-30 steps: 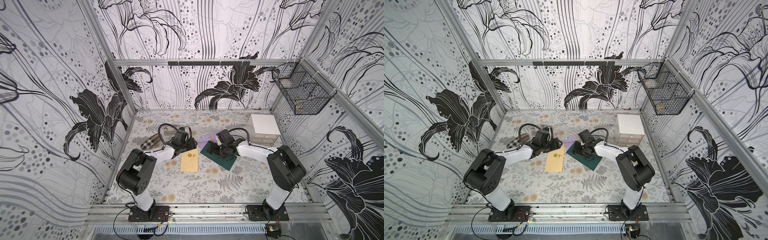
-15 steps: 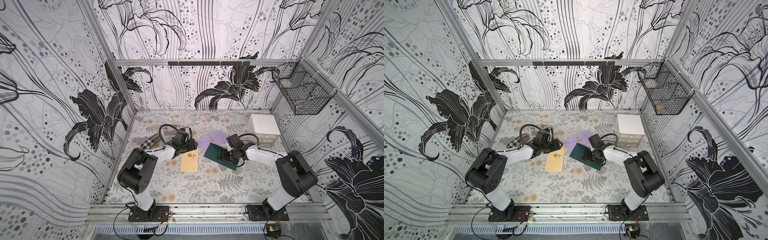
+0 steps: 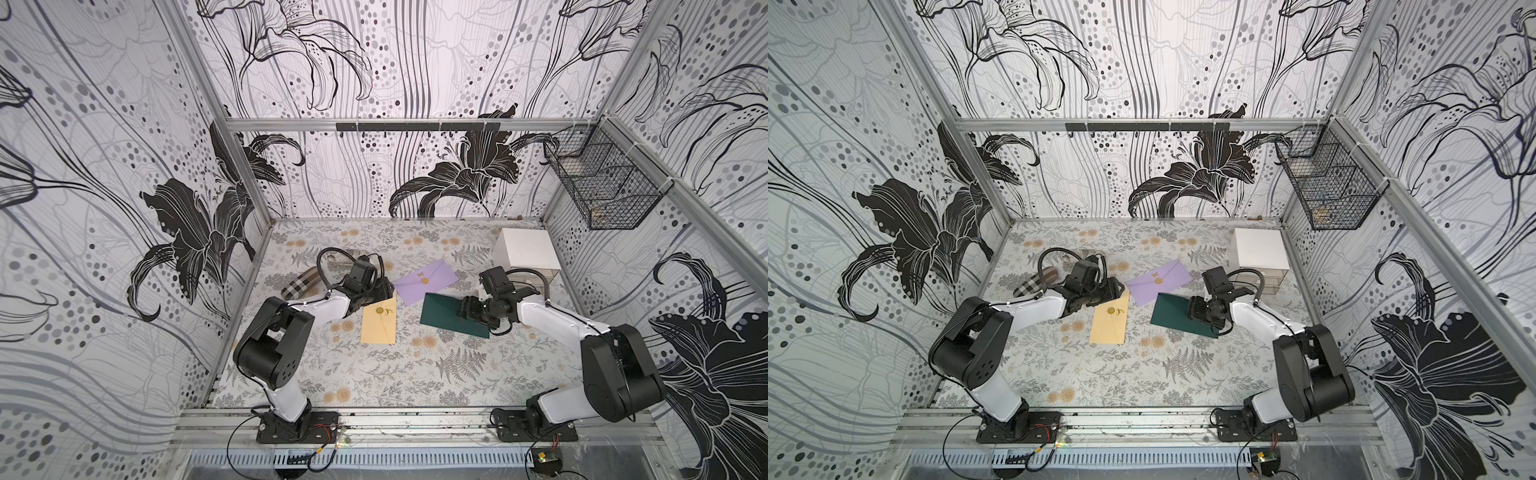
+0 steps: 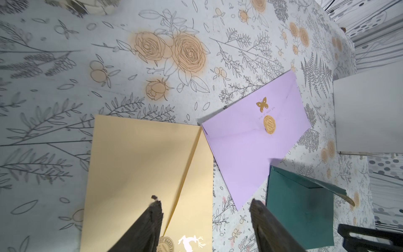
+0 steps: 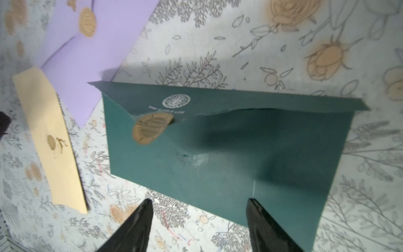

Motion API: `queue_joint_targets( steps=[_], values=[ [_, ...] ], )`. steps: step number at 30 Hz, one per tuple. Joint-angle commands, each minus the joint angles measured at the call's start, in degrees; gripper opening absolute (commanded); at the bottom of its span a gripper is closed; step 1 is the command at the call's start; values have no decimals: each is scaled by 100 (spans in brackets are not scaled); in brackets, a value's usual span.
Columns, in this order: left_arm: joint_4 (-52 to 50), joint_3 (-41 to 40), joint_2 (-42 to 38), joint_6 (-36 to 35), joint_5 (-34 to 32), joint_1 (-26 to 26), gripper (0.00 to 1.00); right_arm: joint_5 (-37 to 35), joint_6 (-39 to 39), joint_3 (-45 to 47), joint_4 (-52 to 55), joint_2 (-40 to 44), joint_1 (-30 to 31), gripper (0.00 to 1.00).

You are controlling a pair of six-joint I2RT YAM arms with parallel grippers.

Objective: Open the envelope
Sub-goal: Move the envelope to the center of the board, then pick up the envelope from the center of the board.

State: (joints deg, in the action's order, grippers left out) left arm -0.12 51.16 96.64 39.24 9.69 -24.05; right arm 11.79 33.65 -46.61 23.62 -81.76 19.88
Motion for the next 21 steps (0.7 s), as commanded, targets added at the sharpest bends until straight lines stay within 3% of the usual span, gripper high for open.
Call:
queue_joint_targets(
  steps=[1,5,10,15,21],
  values=[
    [-14,-154,-389,11,-695,38,67,-45,139,-302,264,386,264,70],
    [27,-399,-689,180,-1002,172,68,-430,261,-781,290,263,1053,70],
    [82,-536,-768,320,-1117,282,70,-445,519,-1498,-35,-788,1773,64],
    [32,-317,-314,394,-650,320,70,-56,948,-1827,-577,-1676,1981,56],
    [-477,253,322,276,-143,338,69,319,1483,-1785,-1298,-2116,2052,50]
  ],
)
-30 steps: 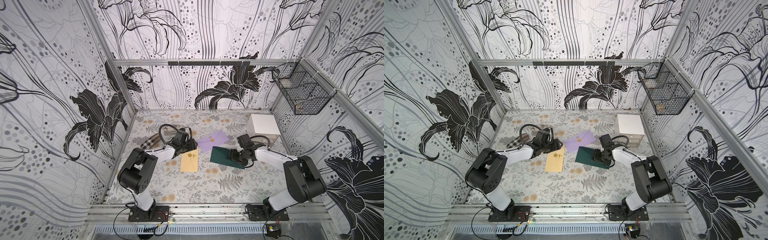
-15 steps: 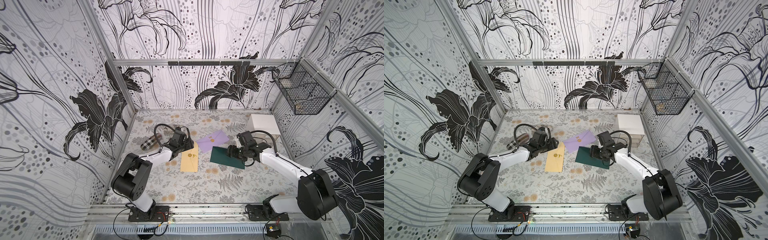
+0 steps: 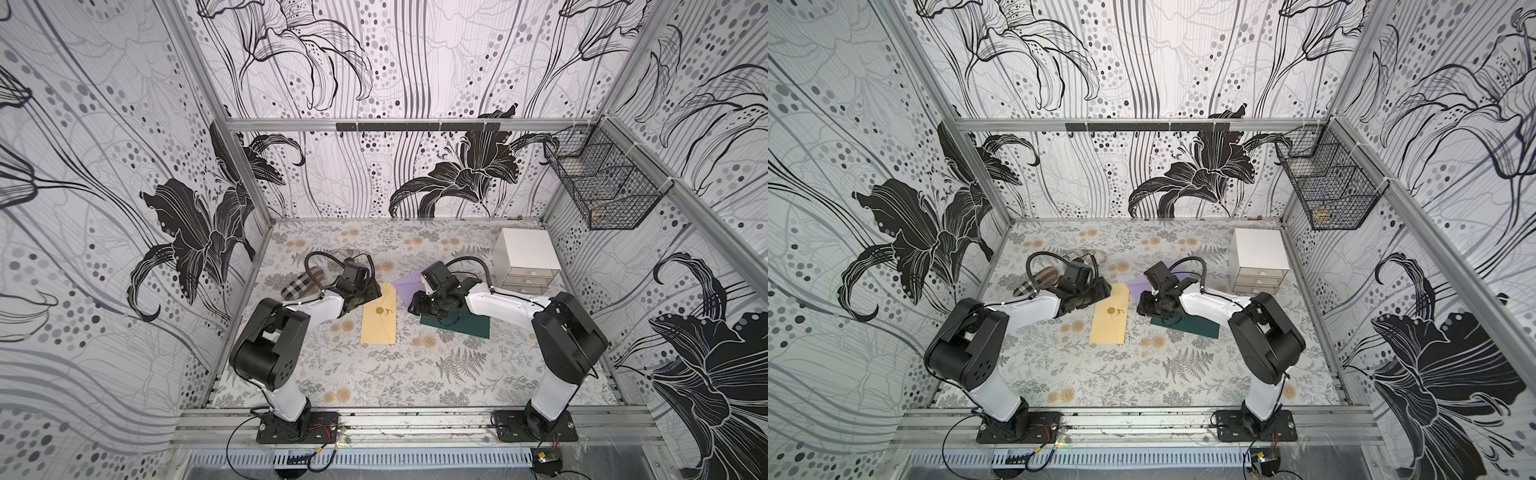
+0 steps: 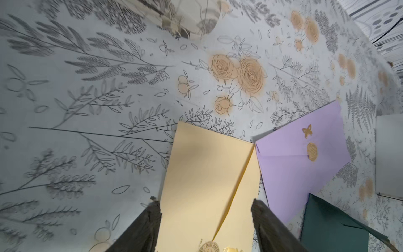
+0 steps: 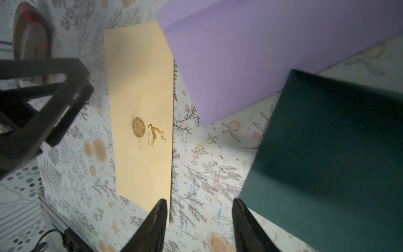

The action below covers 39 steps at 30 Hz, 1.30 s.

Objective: Open the envelope
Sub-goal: Pick up the envelope from the center of the board.

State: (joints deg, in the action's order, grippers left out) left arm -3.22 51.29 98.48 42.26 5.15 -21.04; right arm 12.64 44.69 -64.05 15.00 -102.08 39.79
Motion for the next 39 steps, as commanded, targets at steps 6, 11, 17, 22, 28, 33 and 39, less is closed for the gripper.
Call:
queue_joint_targets(
  steps=[6,11,17,22,28,33,39],
  values=[
    [-245,315,248,7,426,38,68,246,755,-57,-703,-346,66,49],
    [-534,501,425,-49,303,37,68,226,1009,-47,-915,-490,123,49],
    [-688,633,602,-39,381,45,68,213,1241,-142,-1041,-676,205,48],
    [-720,654,679,7,476,82,67,64,1491,-101,-1213,-802,264,48],
    [-588,664,927,179,907,174,66,44,1646,-171,-1477,-1060,421,48],
    [-506,619,937,234,1027,214,66,124,1885,-92,-1994,-1207,477,49],
    [-467,610,968,273,1119,215,65,163,2076,110,-2745,-1191,477,49]
  ],
)
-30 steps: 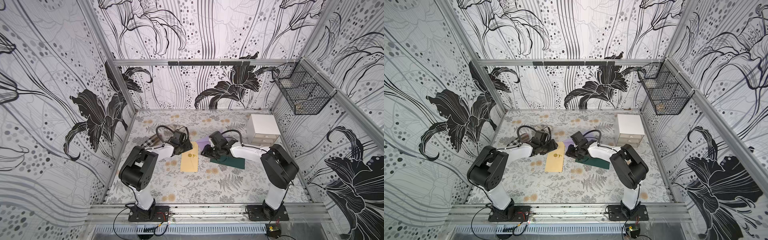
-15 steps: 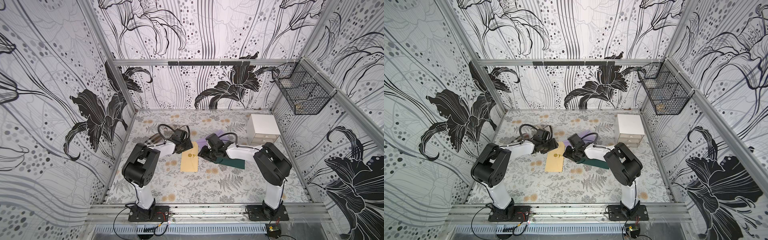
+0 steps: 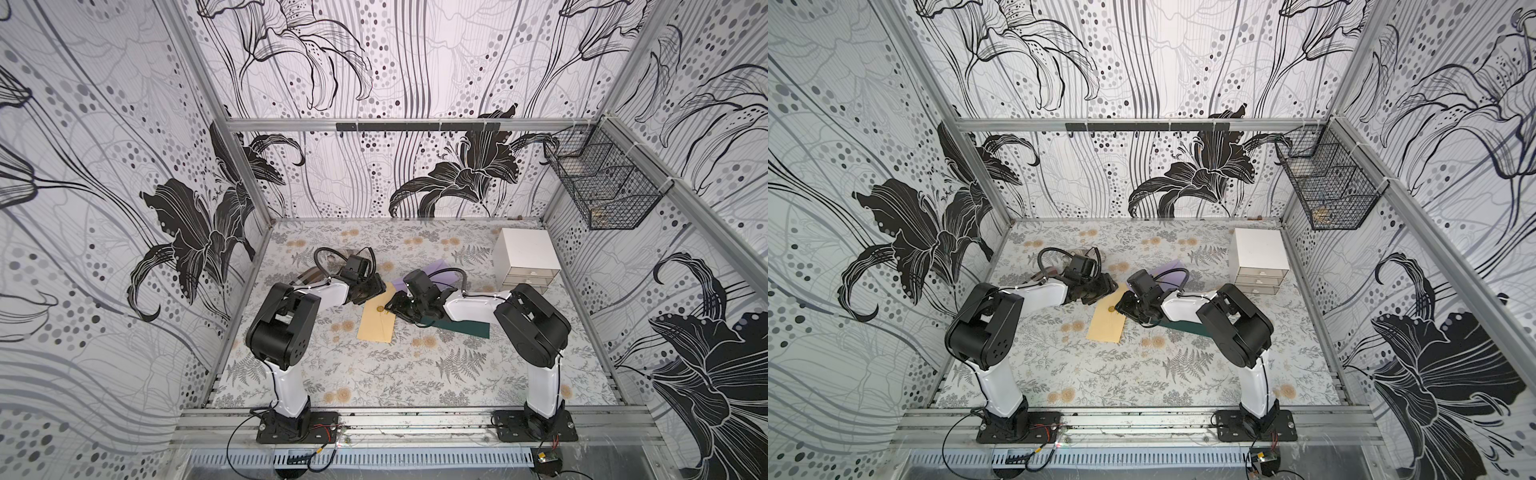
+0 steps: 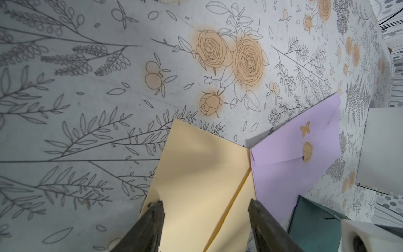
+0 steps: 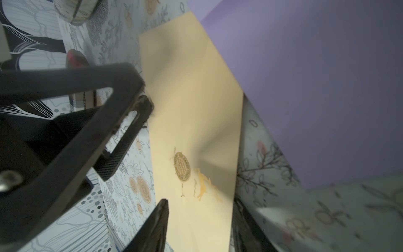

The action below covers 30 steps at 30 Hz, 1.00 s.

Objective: Open the envelope
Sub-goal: Pick up the envelope from the center of the board.

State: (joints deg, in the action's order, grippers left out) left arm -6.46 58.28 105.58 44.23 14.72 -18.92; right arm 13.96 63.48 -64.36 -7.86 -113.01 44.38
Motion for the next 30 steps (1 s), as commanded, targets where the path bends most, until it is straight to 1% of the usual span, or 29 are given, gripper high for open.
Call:
queue_joint_targets(
  steps=[1,5,13,16,18,21,23,26,29,30],
  values=[
    [-137,-78,254,82,172,6,65,44,221,173,-597,-101,18,50],
    [-137,-97,235,75,173,4,65,80,270,229,-909,-101,18,49],
    [-109,-118,200,77,157,6,65,-44,151,240,-770,14,18,44],
    [-92,-125,194,79,171,12,65,-53,122,231,-727,30,19,40],
    [-79,-135,177,82,167,14,65,-56,92,214,-684,29,18,33],
    [-46,-168,139,86,163,14,65,-60,-1,165,-559,57,18,19],
    [14,-206,88,77,152,20,65,-68,-74,156,-473,85,27,13],
    [275,-363,-92,79,194,14,66,-95,-269,126,-240,155,27,4],
    [694,-645,-422,86,225,20,67,-95,-594,90,169,250,27,0],
    [808,-738,-542,78,180,18,67,-67,-732,97,292,297,26,0]
  ],
)
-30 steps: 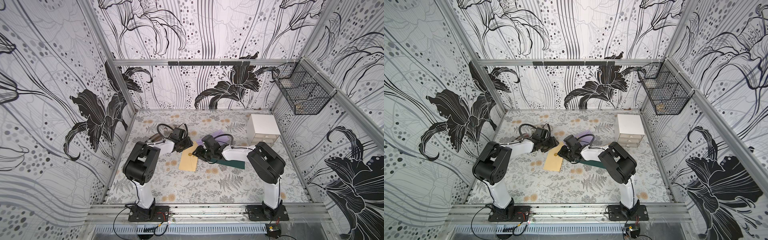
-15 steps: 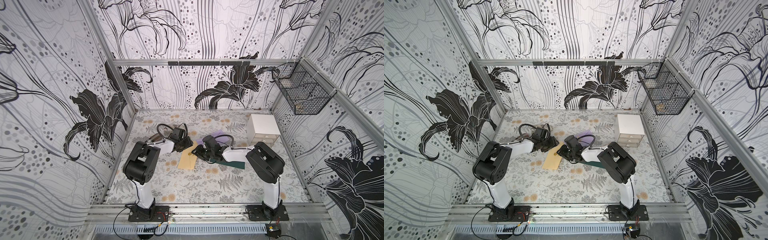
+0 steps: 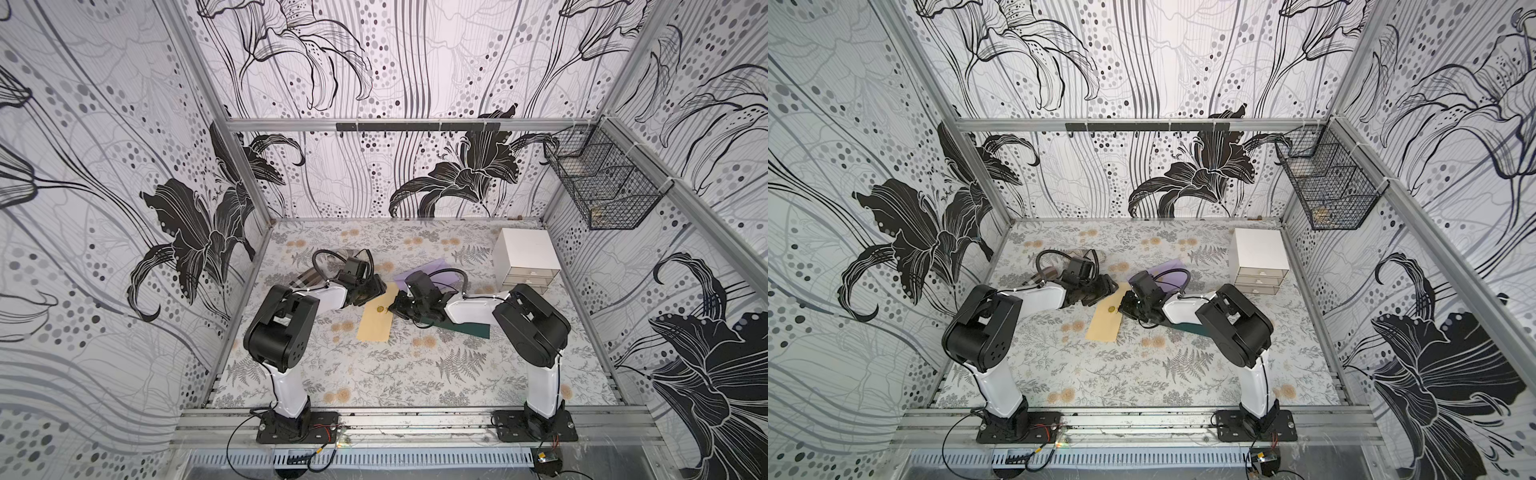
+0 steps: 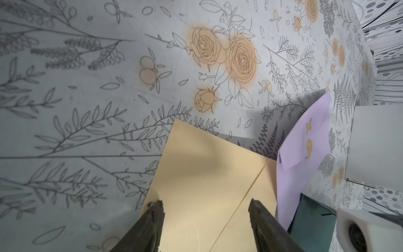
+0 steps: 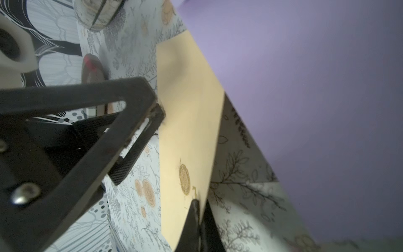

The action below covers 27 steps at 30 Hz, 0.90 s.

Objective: Open the envelope
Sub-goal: Pick up the envelope from the center of the board.

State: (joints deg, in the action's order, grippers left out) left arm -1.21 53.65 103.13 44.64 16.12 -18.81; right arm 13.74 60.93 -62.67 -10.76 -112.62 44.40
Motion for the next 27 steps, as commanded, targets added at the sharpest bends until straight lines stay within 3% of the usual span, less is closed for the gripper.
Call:
queue_joint_targets(
  steps=[1,4,8,12,15,22,27],
  values=[
    [346,-359,-415,36,-21,4,67,24,-647,-72,664,273,17,0],
    [529,-647,-845,10,-381,9,67,247,-1216,-141,1065,350,-1,0],
    [829,-1123,-1544,35,-959,7,68,1185,-2043,-443,1397,241,-111,0],
    [974,-1493,-2115,62,-1501,11,68,1793,-2299,-813,1630,126,-156,0],
    [1204,-1677,-2288,64,-1627,9,69,1680,-2331,-989,1783,190,-169,0],
    [1655,-1559,-1952,-16,-660,2,70,428,-2424,-785,2512,739,-618,0],
    [2535,-1654,-1736,-25,336,5,71,299,-2258,-33,2291,1429,-1308,0]
  ],
)
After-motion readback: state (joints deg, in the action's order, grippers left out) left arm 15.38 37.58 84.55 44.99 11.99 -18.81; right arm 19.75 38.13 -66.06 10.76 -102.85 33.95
